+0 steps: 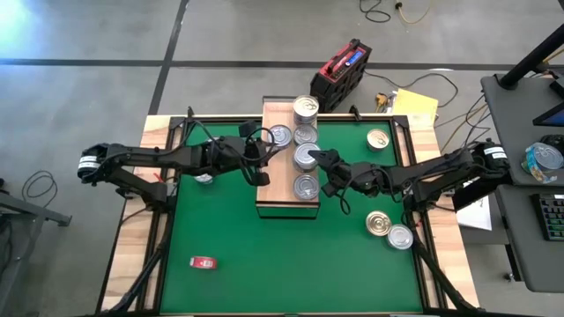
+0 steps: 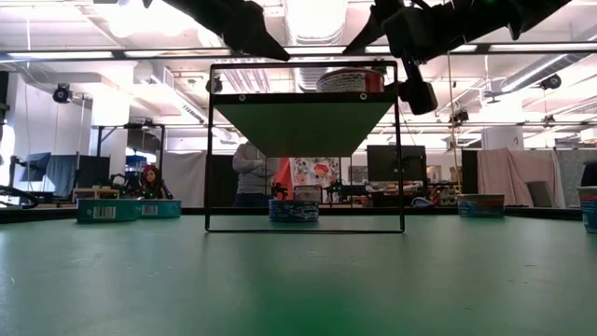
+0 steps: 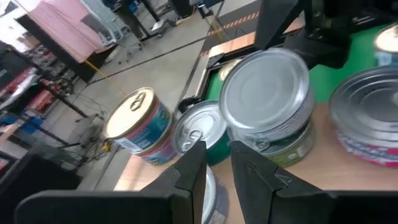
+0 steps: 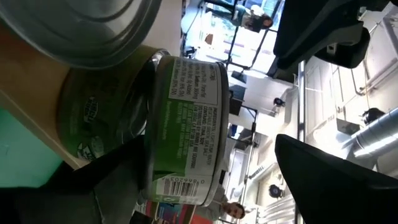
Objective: Stack canned seafood by type on shelf
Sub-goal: Stack the top green tuna can on top of the green tuna can on the shelf
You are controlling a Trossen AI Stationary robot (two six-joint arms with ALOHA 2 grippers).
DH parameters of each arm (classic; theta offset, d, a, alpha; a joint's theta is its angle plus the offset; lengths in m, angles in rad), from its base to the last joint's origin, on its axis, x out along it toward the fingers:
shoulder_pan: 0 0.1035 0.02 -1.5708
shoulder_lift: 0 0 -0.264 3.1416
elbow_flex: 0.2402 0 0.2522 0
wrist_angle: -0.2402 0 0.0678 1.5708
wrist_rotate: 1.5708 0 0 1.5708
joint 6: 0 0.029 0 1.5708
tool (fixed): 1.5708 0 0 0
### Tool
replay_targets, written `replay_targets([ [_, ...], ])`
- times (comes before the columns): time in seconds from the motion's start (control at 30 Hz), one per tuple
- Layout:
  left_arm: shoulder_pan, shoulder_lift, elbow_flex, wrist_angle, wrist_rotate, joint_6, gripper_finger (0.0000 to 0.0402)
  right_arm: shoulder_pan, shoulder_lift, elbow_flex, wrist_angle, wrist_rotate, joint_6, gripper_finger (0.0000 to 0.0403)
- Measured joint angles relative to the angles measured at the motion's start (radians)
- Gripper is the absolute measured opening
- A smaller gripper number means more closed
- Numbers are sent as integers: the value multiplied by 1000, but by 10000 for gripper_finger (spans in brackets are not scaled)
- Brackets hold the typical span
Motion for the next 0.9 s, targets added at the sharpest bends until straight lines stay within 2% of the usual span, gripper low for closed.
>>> replay_targets([
  [0.07, 1, 0, 0, 0, 69, -5, 61, 0, 0, 2, 0, 0, 3, 338],
  [0.2, 0, 3, -2, 42, 286, 24, 61, 0, 0, 7, 0, 0, 21, 334],
  [0.27, -1, 20, -2, 111, 322, 33, 60, 0, 0, 9, 1, 0, 32, 331],
  [0.4, 2, 82, -2, 208, 308, 76, 41, 0, 0, 9, -1, 1, 44, 324],
  [0.53, 2, 144, 4, 245, 227, 92, 7, 0, 0, 9, -3, 4, 56, 318],
  [0.9, 19, 213, 45, 243, 215, 100, 0, 0, 0, 9, -2, 5, 56, 306],
])
